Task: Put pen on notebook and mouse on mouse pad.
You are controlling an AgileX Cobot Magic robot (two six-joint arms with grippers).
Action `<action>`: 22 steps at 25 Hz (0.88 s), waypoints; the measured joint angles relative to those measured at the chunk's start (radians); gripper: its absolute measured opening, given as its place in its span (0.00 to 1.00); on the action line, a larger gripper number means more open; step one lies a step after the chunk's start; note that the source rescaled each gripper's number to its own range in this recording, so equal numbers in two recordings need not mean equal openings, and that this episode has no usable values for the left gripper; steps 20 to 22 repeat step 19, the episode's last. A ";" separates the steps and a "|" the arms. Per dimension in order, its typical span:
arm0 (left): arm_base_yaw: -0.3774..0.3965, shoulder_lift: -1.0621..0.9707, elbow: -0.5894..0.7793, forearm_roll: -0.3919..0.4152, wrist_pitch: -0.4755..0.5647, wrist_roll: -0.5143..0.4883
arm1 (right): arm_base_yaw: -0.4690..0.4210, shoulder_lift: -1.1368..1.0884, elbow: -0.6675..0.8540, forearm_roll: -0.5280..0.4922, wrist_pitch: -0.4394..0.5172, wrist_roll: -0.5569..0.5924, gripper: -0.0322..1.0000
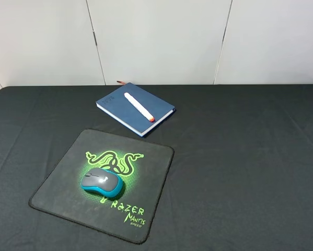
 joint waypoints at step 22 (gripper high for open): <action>0.000 0.000 0.000 0.000 0.000 0.000 | 0.000 0.000 0.000 0.002 0.000 0.000 1.00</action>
